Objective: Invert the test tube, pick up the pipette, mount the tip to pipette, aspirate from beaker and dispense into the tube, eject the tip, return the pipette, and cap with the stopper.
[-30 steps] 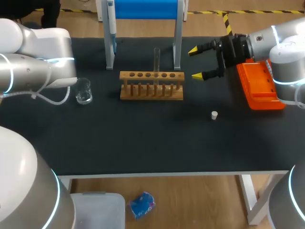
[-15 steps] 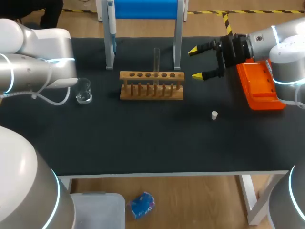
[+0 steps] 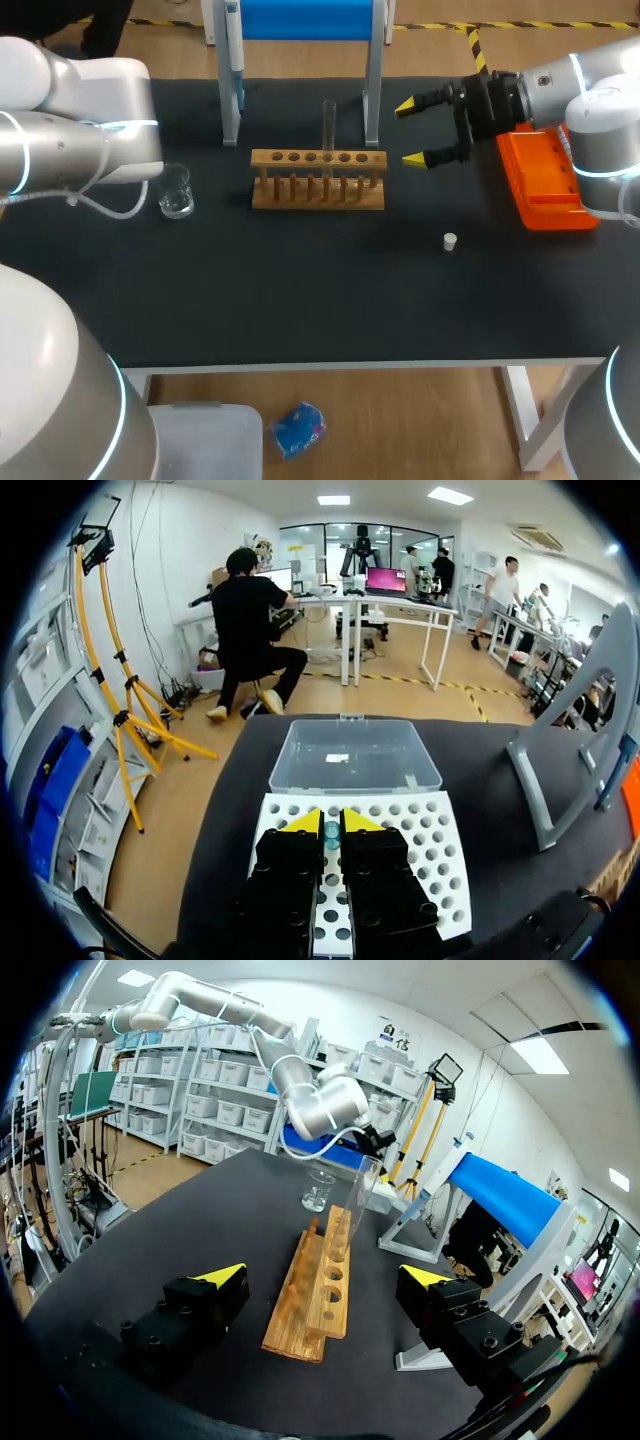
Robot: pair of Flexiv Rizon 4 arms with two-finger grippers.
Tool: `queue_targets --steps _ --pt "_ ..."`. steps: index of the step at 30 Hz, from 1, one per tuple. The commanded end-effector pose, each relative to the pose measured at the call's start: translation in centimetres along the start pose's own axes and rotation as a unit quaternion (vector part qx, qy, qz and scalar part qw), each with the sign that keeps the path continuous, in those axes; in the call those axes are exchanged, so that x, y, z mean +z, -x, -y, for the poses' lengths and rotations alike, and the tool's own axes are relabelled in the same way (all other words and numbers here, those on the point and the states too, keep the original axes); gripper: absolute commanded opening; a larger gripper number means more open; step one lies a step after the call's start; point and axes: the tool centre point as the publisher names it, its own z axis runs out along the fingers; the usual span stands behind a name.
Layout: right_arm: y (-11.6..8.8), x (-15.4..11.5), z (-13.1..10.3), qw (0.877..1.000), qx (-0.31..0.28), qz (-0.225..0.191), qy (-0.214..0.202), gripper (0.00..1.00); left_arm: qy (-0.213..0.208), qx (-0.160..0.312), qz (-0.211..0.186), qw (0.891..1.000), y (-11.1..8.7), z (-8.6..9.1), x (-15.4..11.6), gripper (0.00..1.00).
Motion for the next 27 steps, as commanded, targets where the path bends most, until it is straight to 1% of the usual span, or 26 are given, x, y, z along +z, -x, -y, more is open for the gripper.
queue_targets --steps 1,10,27 --pt "0.0 0.0 0.0 1.000 0.000 0.000 0.000 1.00 -0.002 0.001 0.001 1.000 0.0 0.2 -0.4 0.00" --pt "0.0 0.0 0.0 1.000 0.000 0.000 0.000 1.00 -0.012 0.013 0.013 1.000 -0.2 0.8 -1.4 0.00" --pt "0.0 0.0 0.0 1.000 0.000 0.000 0.000 1.00 -0.041 0.014 0.028 0.999 -0.2 2.4 -4.7 0.00"
